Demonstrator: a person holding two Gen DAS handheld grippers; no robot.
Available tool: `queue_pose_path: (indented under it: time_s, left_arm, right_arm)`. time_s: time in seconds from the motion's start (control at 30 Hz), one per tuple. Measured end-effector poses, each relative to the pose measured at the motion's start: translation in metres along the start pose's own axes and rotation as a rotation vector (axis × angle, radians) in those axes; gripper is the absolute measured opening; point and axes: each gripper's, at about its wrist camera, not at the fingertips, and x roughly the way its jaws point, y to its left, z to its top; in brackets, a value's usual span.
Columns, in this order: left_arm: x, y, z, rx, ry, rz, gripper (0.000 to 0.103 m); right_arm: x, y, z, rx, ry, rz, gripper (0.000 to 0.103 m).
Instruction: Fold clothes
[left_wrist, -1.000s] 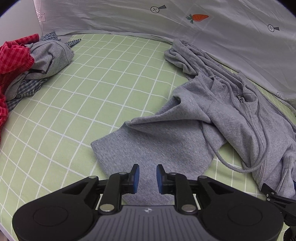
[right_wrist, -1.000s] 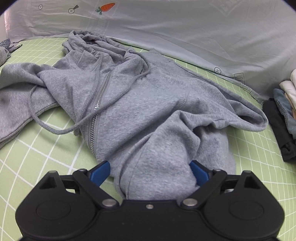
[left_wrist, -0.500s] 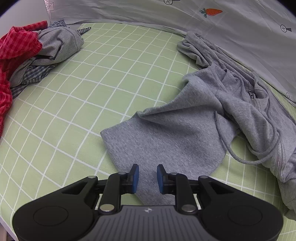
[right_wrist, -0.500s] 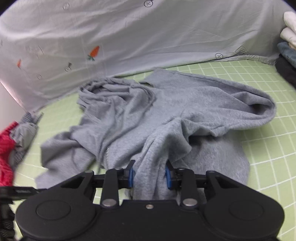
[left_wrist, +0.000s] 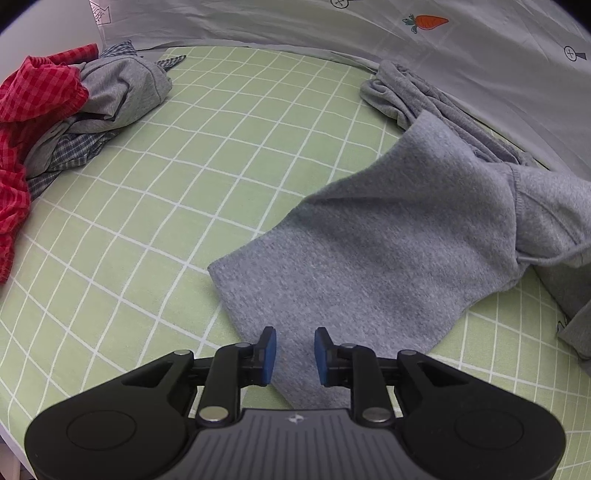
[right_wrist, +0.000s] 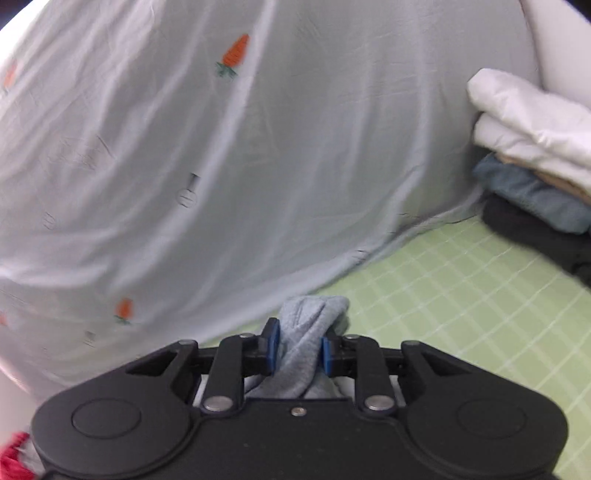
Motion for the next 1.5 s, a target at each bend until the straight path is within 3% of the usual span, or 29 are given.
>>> queue_pose_path:
  time_s: [0.03,0.13,0.2,0.37,0.47,0.53,0.7,0.77,0.83,0.87,0.93,0.97,1.03,1.07,1.3,1.5]
  left_arm:
    - [0.001,-0.001,0.001,0.002,0.004,0.000,0.026]
    - [0.002,-0.006,0.001,0.025,0.007,0.001,0.027]
    - [0.002,-0.009,0.002,0.043,0.008,0.006,0.031]
    - [0.006,-0.017,0.004,0.070,0.018,0.017,0.034]
    - [0.006,-0.021,0.005,0.083,0.015,0.009,0.037]
    - [0.004,-0.023,0.006,0.090,0.013,-0.003,0.037]
    - [-0.001,-0.023,0.003,0.094,0.011,-0.018,0.037]
    - [-0.005,-0.023,0.001,0.095,0.006,-0.022,0.037]
    - [-0.010,-0.021,-0.001,0.099,-0.003,-0.027,0.037]
    - [-0.014,-0.020,-0.003,0.103,-0.011,-0.027,0.037]
    - [-0.023,-0.017,-0.007,0.107,-0.027,-0.026,0.037]
    - [-0.028,-0.013,-0.009,0.103,-0.038,-0.025,0.037]
    - [-0.039,-0.006,-0.015,0.091,-0.056,-0.026,0.037]
    - [-0.043,-0.002,-0.018,0.083,-0.063,-0.025,0.037]
    - [-0.065,0.030,-0.052,0.065,-0.060,-0.029,0.037]
    - [-0.076,0.051,-0.078,0.116,-0.036,-0.054,0.037]
  right_arm:
    - [0.017,-0.006,-0.009,-0.063,0.055,-0.104,0.023]
    - [0.043,-0.031,-0.038,-0.083,0.212,-0.220,0.026]
    - [0.028,-0.039,-0.046,-0.064,0.187,-0.236,0.044]
    - [-0.015,-0.034,-0.050,-0.058,0.085,-0.260,0.065]
    - [-0.039,-0.022,-0.053,-0.074,0.036,-0.250,0.083]
    - [-0.052,-0.017,-0.061,-0.059,0.030,-0.214,0.086]
    - [-0.046,-0.023,-0.094,0.025,0.160,-0.055,0.099]
    - [-0.032,-0.020,-0.110,-0.007,0.219,-0.082,0.099]
    - [-0.020,-0.016,-0.123,-0.056,0.252,-0.121,0.096]
    - [-0.017,-0.015,-0.128,-0.071,0.253,-0.126,0.090]
    - [-0.019,-0.012,-0.129,-0.068,0.245,-0.077,0.064]
    - [-0.022,-0.011,-0.128,-0.059,0.242,-0.043,0.034]
    - [-0.032,-0.005,-0.126,-0.063,0.212,-0.019,0.026]
    - [-0.038,-0.001,-0.125,-0.071,0.191,-0.019,0.013]
    - [-0.088,-0.001,-0.130,0.037,0.160,0.131,0.010]
    - [-0.126,0.009,-0.153,0.071,0.179,0.221,0.010]
